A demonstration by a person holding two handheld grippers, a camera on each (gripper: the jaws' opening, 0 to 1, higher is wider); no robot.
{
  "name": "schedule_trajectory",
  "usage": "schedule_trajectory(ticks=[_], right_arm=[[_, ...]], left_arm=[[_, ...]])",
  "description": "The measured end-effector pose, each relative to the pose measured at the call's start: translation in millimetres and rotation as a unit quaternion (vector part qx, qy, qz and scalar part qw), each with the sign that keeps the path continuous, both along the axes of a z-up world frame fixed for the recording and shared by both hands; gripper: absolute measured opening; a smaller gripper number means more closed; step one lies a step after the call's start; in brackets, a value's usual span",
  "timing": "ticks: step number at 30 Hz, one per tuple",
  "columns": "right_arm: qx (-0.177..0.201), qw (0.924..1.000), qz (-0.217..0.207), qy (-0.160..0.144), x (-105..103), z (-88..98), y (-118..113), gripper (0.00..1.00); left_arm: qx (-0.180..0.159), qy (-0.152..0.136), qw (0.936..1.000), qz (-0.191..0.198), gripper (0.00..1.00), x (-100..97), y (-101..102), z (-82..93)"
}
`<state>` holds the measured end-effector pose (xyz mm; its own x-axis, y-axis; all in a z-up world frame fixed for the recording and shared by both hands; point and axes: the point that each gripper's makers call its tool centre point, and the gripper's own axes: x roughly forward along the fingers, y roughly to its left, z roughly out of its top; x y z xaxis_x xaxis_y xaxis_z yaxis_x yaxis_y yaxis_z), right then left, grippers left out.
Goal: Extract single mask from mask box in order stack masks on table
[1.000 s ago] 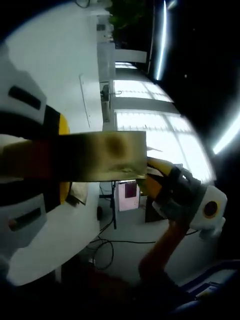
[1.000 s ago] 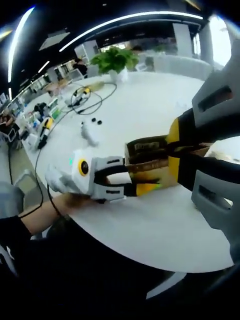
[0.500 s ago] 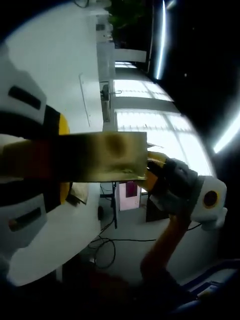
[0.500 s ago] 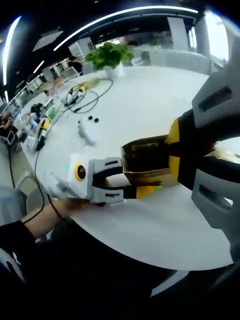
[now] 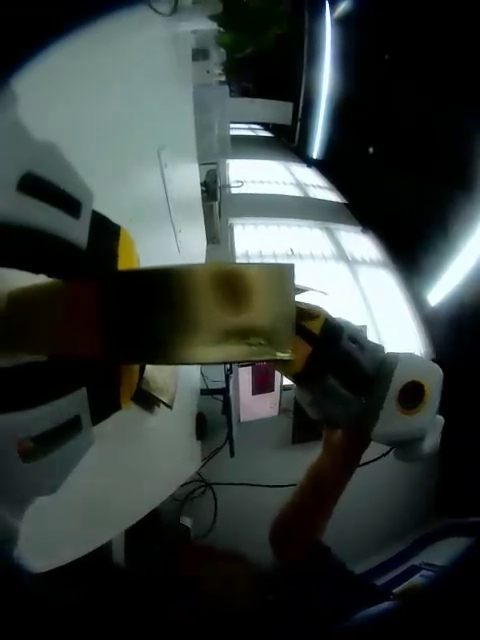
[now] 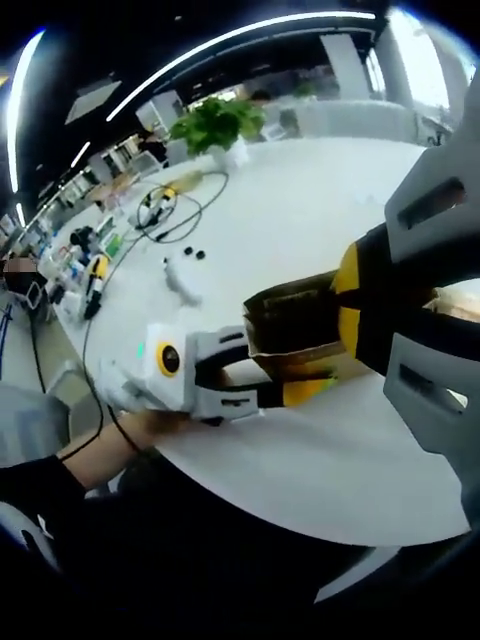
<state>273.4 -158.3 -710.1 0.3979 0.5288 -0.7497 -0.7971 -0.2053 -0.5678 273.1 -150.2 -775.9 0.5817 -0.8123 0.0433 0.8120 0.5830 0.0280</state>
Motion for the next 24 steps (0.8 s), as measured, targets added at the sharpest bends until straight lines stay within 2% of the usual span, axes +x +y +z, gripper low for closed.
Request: schedule_trajectory(ticks=[6,12,15,19,24], right_arm=[[0.038,0.9992,-0.009,-0.012,-7.5,10.0,-0.8,0.00],[0.101,0.9941,-0.017,-0.037,-10.0,23.1,-1.5,0.00],[0.130,0.9899,-0.028,-0.049,-9.5,29.2,-4.2,0.00],[0.186,0.9792,-0.047,-0.065,-10.3,45.1,-7.5,0.00],[0.225,0.9686,-0.065,-0.083,-10.0,52.2,-13.0,0.00]], left_arm=[[0.000,0.001,1.0000,0.000,0.31,0.1,-0.1,-0.7],[0.001,0.001,1.0000,0.000,0.31,0.7,0.3,-1.0],[0.002,0.001,1.0000,0.001,0.31,1.3,0.4,-1.2],[0.002,0.001,1.0000,0.001,0.31,1.6,0.2,-1.3],[0.002,0.001,1.0000,0.001,0.31,2.4,0.3,-1.7]])
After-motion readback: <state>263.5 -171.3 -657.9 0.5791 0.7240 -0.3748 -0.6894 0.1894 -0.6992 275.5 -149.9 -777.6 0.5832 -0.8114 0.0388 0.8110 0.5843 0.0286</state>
